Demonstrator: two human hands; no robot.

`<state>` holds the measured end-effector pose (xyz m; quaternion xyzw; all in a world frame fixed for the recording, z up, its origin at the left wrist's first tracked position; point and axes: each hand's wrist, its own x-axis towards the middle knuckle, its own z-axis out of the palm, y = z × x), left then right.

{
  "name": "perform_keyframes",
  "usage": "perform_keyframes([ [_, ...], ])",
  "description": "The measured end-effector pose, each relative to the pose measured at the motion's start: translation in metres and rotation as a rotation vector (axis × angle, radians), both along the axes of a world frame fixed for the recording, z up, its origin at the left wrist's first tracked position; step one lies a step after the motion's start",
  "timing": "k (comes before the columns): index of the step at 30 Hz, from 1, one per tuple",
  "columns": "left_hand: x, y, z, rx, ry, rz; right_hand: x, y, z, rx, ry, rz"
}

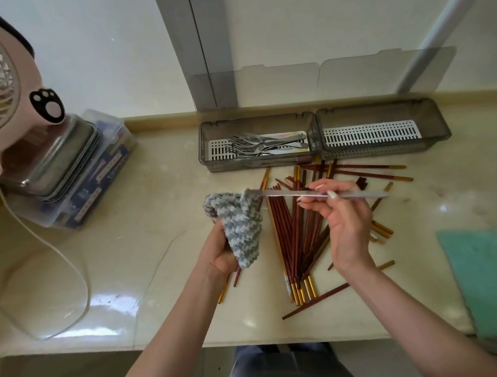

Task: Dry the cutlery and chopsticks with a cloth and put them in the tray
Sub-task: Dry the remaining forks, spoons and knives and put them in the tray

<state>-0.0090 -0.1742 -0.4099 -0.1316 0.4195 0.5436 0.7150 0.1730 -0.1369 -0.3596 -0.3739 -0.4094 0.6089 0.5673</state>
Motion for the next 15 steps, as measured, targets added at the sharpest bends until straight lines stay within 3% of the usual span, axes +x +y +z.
perform_keyframes([
  [2,0.002,0.002,0.0,-0.002,0.027,-0.044,-0.004,-0.007,-0.001,0.094,-0.081,0.034],
  [5,0.011,0.006,0.007,0.041,0.055,-0.13,-0.012,-0.013,-0.009,0.174,-0.358,0.141],
  [8,0.019,0.011,0.016,0.081,0.112,-0.156,-0.021,-0.016,-0.018,0.025,-0.5,0.26],
  [12,0.016,0.011,0.021,0.166,0.214,-0.187,-0.023,-0.013,-0.019,-0.242,-0.312,0.279],
  [15,0.013,0.009,0.025,0.22,0.147,-0.193,-0.016,-0.006,-0.024,-0.356,-0.144,0.201],
])
